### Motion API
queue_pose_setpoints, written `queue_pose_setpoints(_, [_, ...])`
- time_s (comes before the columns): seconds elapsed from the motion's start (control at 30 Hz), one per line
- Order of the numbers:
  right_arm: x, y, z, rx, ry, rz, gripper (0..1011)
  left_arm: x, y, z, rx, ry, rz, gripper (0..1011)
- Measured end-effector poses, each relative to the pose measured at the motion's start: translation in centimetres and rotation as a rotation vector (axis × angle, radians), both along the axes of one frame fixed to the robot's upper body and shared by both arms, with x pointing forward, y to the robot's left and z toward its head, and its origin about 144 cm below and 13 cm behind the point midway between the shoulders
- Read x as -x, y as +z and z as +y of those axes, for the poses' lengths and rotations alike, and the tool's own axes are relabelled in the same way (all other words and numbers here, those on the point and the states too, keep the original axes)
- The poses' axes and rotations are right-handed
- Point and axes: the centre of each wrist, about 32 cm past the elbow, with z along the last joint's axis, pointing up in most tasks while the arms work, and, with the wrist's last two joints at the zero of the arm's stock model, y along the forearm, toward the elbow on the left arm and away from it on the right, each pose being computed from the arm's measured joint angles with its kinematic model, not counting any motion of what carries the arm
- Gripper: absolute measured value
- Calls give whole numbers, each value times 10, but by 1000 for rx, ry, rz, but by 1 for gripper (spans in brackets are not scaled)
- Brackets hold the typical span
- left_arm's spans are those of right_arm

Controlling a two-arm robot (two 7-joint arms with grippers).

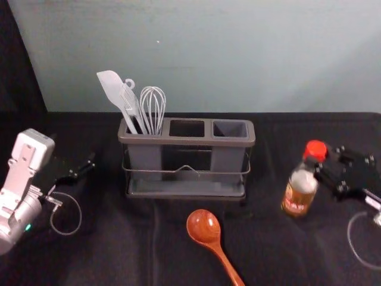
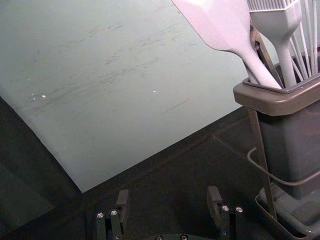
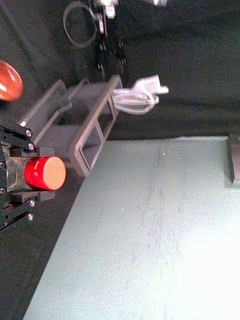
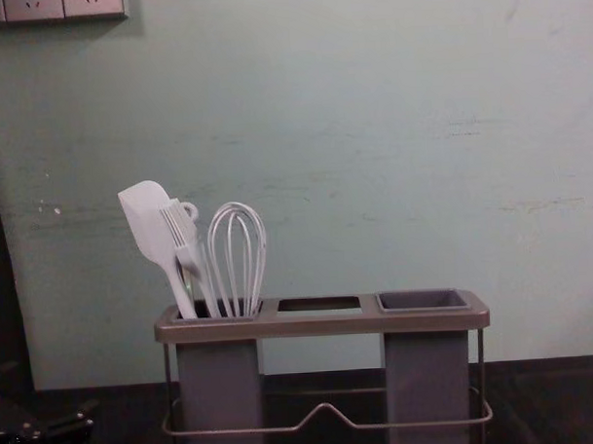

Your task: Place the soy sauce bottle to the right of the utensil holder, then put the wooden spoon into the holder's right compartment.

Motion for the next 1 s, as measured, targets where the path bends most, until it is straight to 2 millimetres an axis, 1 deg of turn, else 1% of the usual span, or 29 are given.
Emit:
queue_pose_setpoints(0.07, [-11, 0, 0, -9, -14, -1, 378, 0, 0, 0, 0, 0, 0, 1012])
queue_pose_setpoints(0.27, [-41, -1, 11, -17, -19, -5, 377, 0, 0, 0, 0, 0, 0, 1011])
queue_pose_setpoints(0.3, [-41, -1, 11, -17, -19, -5, 377, 0, 0, 0, 0, 0, 0, 1012])
queue_pose_setpoints(0.4, [-56, -3, 17, -6, -24, 2, 378, 0, 0, 0, 0, 0, 0, 1011])
queue_pose_setpoints(0.73, [-80, -9, 26, -7, -24, 24, 378, 0, 0, 0, 0, 0, 0, 1012])
queue_pose_setpoints(1.0, [-91, -14, 30, -6, -12, 31, 378, 0, 0, 0, 0, 0, 0, 1011])
